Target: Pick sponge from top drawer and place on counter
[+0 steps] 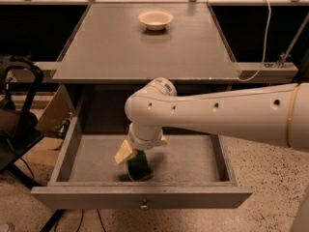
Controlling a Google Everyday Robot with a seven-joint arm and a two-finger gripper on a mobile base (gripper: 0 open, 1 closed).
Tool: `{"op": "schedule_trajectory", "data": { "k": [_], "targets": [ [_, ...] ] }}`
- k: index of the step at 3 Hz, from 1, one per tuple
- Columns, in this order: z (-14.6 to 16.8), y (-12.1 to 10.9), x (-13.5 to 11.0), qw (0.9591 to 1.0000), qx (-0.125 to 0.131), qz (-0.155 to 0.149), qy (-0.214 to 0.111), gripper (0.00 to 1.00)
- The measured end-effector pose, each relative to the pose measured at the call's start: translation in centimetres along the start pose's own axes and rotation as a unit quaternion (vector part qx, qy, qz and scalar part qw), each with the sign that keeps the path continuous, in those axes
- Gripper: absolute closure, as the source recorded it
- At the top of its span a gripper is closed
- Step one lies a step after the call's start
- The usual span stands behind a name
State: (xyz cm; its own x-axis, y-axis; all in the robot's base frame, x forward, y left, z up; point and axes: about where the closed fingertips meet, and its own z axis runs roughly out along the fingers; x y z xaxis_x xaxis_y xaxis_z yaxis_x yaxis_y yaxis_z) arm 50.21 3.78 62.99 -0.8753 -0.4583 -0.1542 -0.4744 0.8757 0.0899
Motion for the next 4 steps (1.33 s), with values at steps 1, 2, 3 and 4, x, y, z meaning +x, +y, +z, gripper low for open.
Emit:
{"op": "schedule_trajectory", "data": {
  "k": [1, 2, 3, 4],
  "targets": [
    [2.6, 1.0, -0.2, 1.0, -0.003, 0.003, 0.007, 0.03],
    [4.1, 1.5, 0.1, 0.9999, -0.006, 0.006, 0.014, 0.26],
    [4.4, 1.7, 0.1, 0.9998, -0.007, 0.005, 0.016, 0.49],
    [3.9, 1.8, 0.0, 0.9998, -0.007, 0.005, 0.016, 0.72]
  ]
}}
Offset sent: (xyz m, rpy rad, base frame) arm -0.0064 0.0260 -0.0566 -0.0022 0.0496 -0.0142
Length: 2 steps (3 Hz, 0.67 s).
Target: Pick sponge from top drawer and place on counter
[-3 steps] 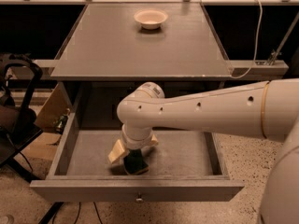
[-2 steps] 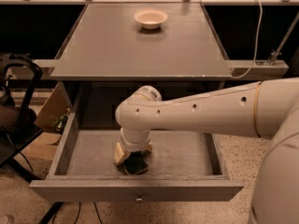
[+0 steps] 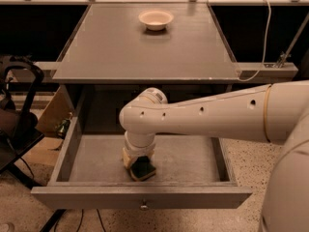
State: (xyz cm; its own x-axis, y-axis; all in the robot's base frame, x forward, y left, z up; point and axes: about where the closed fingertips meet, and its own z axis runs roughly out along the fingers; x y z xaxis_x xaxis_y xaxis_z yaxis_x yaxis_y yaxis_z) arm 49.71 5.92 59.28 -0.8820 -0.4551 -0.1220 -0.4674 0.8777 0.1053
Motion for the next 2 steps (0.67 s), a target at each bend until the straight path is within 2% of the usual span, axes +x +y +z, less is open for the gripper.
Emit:
{"op": "schedule_trajectory", "data": {
  "k": [1, 2],
  "targets": [
    [-3.6, 0.3, -1.3, 0.9994, 0.007, -0.033, -0.009, 0.96],
    [-13.1, 1.7, -5.5, 0.9917, 0.025, -0.123, -0.031, 1.0]
  ]
}}
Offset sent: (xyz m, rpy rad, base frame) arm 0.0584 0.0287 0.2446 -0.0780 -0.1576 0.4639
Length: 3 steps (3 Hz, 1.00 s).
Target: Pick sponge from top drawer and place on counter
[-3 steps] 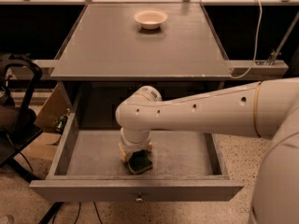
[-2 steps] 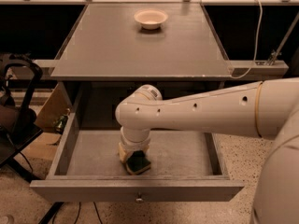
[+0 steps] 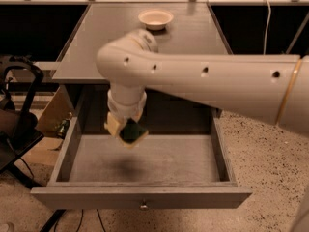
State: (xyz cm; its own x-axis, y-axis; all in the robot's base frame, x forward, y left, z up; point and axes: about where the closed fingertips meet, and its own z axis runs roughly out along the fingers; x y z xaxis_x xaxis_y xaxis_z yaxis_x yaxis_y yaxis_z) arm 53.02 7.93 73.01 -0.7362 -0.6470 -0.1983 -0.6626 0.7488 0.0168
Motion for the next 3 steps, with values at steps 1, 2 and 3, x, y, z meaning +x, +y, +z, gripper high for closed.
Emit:
{"op": "schedule_trajectory", "data": {
  "k": [1, 2, 3],
  "targets": [
    [-7.0, 0.5, -4.6, 0.9962, 0.023, -0.083, -0.007, 1.0],
    [-12.0, 1.3, -9.4, 0.989, 0.057, -0.137, 0.0, 1.0],
    [-14.0, 2.0, -16.7, 0.9818, 0.066, -0.178, -0.003, 1.0]
  ]
}}
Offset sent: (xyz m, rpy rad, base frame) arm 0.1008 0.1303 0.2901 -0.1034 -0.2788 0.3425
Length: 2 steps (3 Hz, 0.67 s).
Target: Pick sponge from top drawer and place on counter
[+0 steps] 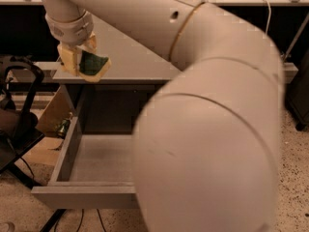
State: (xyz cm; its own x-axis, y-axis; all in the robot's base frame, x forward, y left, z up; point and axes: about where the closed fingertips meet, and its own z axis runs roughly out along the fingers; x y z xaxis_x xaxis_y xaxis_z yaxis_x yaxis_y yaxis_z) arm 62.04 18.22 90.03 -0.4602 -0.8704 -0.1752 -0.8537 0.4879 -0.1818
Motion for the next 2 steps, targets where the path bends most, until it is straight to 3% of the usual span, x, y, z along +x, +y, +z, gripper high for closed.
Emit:
{"op": "schedule_trajectory", "data": {
  "k": [1, 2],
  "targets": [
    [-0.1, -1.7, -4.9, 0.9997, -0.003, -0.009, -0.022, 1.0],
    [0.1, -4.6, -8.5, 0.9978, -0.009, 0.015, -0.065, 1.0]
  ]
}}
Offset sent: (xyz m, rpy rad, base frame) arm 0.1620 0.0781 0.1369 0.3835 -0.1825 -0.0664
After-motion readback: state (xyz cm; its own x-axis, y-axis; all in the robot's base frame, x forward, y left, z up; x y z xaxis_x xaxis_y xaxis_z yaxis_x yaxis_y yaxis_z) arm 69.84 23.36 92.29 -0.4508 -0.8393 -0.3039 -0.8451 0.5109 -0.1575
